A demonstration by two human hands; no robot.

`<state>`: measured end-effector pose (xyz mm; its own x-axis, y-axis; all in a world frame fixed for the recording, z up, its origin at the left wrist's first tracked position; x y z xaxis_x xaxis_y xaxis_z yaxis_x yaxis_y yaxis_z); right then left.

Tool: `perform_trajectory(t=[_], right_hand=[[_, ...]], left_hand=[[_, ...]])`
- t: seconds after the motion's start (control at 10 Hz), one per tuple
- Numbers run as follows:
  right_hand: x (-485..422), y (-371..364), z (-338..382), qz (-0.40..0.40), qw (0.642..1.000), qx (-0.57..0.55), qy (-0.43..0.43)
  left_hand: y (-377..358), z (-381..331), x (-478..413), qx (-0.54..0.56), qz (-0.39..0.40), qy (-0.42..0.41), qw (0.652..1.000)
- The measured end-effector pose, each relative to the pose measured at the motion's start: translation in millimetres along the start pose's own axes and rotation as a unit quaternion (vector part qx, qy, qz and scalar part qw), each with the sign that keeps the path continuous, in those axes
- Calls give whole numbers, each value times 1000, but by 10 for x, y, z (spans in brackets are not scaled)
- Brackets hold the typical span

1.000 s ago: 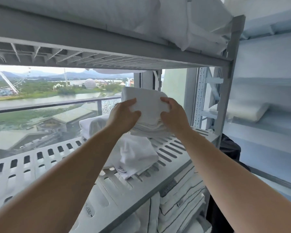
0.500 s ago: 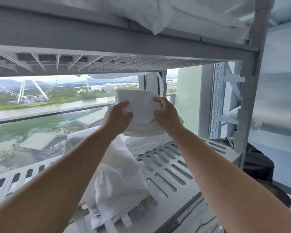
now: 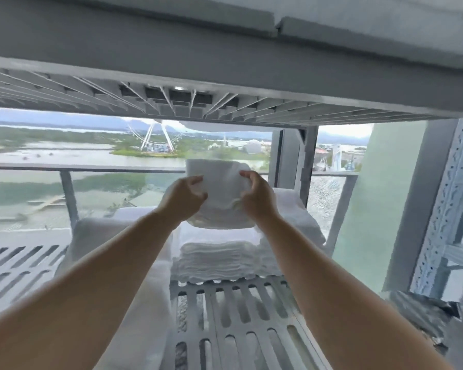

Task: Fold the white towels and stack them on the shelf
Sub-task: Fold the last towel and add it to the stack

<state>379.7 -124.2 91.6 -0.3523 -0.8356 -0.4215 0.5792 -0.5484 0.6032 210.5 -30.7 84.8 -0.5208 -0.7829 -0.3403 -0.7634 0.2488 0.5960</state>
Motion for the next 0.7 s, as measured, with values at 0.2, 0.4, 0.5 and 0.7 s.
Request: perform_trajectory(t=[0.2,0.4,0.5,0.7], right_hand=[[-162,-302,-210,42,998,41,7],[-98,-518,-406,102,989,105,-32],[-161,-468,-352,135,980,139,-44],[-250,-315,-118,67,961,268,-20]], left_hand=[[-141,308,-85,-61,32,58,996],[-363,423,-145,-147,151,140,967],[-369,387,-191,-197,187,160,949],[-228,282,-273,-151,242,189,940]])
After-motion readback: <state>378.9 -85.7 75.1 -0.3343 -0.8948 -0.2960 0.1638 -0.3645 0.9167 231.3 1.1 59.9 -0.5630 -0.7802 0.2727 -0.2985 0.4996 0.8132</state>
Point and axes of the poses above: each hand's wrist, its own x-axis away from the middle knuckle, its own y-axis out of the back of the hand, z = x × y, the point moved 5 cm from there along -x, towards the middle knuckle, and after that the axes turned 14 degrees about z, right-handed, at the moved point
